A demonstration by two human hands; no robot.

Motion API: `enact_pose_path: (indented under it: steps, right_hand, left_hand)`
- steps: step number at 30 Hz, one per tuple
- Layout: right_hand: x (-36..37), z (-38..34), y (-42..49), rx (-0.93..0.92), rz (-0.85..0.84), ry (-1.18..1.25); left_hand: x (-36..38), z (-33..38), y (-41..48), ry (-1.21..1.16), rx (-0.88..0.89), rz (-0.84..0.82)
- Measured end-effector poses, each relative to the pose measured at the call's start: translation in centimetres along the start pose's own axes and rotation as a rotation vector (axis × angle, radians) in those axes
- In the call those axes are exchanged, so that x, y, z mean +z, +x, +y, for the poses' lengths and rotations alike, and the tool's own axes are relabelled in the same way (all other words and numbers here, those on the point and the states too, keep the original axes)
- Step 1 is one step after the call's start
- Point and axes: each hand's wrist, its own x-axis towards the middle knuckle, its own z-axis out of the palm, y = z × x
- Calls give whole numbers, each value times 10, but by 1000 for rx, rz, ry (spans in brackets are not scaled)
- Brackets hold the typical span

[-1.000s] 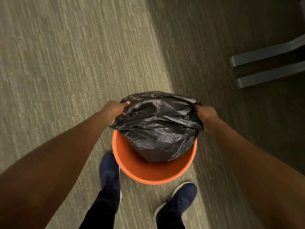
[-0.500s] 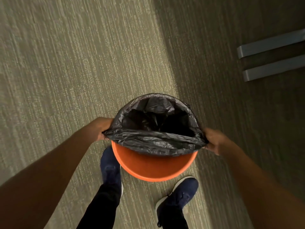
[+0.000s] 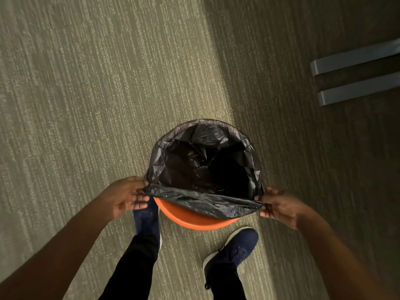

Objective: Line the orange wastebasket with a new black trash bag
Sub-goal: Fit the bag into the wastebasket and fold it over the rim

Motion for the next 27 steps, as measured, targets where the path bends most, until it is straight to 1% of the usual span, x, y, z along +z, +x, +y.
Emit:
enact_pose_path:
  steps: [3, 6, 10, 14, 17, 19, 21, 24, 27]
  right_hand:
    - [15, 5, -4, 45, 0, -178]
    - [33, 13, -6, 109, -17, -278]
    - [49, 32, -1, 139, -2, -313]
    - [65, 55, 6, 146, 27, -328]
    - [78, 71, 15, 124, 101, -337]
    - [85, 80, 22, 64, 181, -349]
    - [90, 87, 28, 26, 267, -296]
    - [97, 89, 39, 26, 343, -196]
    - [97, 84, 48, 27, 398, -32]
  left_hand:
    - [11, -15, -5, 52, 0, 11]
    - [28, -34, -11, 28, -16, 32]
    - [45, -63, -14, -6, -62, 29]
    - [59, -87, -13, 17, -97, 24]
    - [66, -95, -9, 36, -74, 34]
    - [67, -96, -5, 49, -32, 48]
    - [67, -95, 1, 51, 10, 73]
    - [67, -89, 12, 27, 57, 140]
    - [66, -78, 22, -138, 80, 182]
